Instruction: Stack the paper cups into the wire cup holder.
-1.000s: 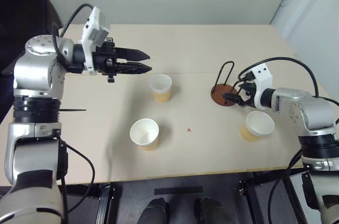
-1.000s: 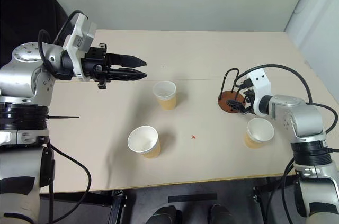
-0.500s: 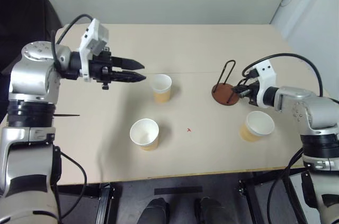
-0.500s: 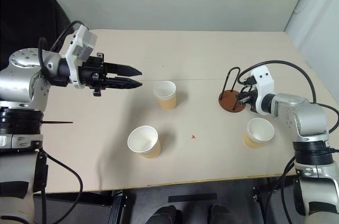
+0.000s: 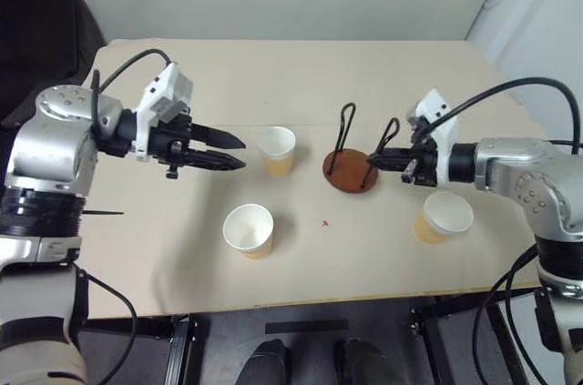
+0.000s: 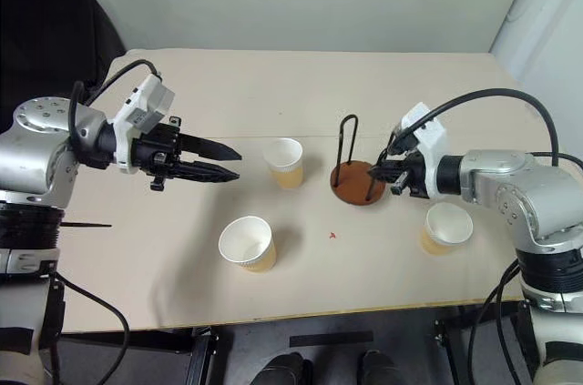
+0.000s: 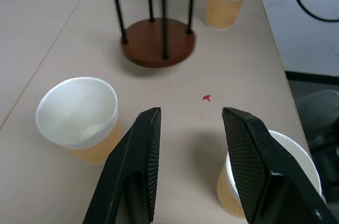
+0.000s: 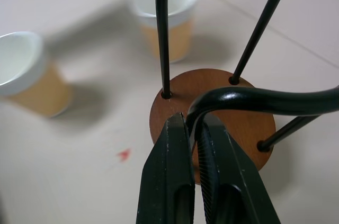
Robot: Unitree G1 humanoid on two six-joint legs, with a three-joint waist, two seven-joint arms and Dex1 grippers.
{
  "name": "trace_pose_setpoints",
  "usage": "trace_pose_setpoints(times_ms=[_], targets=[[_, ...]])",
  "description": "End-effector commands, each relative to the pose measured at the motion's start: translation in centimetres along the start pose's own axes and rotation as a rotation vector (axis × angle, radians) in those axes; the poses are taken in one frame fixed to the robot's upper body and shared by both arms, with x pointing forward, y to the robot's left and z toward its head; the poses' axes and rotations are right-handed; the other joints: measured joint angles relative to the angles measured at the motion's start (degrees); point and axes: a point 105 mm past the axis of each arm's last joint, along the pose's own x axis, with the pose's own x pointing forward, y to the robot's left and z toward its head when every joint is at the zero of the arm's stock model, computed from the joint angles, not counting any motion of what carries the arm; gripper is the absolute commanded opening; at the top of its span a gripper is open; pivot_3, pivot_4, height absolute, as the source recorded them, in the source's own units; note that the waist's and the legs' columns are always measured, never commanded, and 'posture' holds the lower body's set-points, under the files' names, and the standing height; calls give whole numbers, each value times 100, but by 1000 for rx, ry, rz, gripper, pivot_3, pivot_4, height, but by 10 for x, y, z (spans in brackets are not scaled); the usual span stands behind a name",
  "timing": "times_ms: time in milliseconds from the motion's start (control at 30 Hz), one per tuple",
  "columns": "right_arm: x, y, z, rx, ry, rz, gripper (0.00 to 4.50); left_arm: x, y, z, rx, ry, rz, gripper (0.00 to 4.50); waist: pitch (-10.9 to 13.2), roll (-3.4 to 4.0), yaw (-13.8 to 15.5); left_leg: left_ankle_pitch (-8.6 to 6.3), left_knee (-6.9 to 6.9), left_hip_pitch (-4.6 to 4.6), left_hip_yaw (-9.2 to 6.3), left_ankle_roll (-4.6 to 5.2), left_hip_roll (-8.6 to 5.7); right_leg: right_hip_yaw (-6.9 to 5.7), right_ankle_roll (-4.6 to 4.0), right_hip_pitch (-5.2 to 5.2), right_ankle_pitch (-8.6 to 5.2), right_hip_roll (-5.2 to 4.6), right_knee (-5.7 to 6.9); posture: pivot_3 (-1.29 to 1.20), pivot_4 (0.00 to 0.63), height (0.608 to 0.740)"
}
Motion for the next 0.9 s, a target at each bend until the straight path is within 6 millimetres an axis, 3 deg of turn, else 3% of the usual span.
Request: trace_pose_setpoints(times_ms=[33, 233, 467, 900], targets=[[-5, 20, 12, -73, -6, 89, 12, -6, -11, 9, 31, 7, -53, 1978, 0, 0, 0, 0, 0, 0, 0, 0, 0, 0, 0, -1, 0, 0, 1, 0, 150, 740], [-2, 40, 8, -109, 21, 173, 12, -10, -22, 8, 30, 42, -89, 1978, 0, 0, -2, 0, 0, -1, 0, 0, 1, 0, 0, -4, 0, 1, 2, 0, 150, 740], [8, 49, -2, -144, 56, 205, 12, -10, -26, 10, 31, 47, -107, 1978, 0, 0, -7, 0, 1, -1, -1, 0, 0, 0, 0, -4, 0, -1, 4, 0, 150, 740], [25, 42, -11, -138, 57, 177, 12, -10, -27, 12, 34, 40, -103, 1978, 0, 0, -14, 0, 2, -1, -1, 0, 1, 0, -1, -7, 0, 0, 7, 0, 150, 740]])
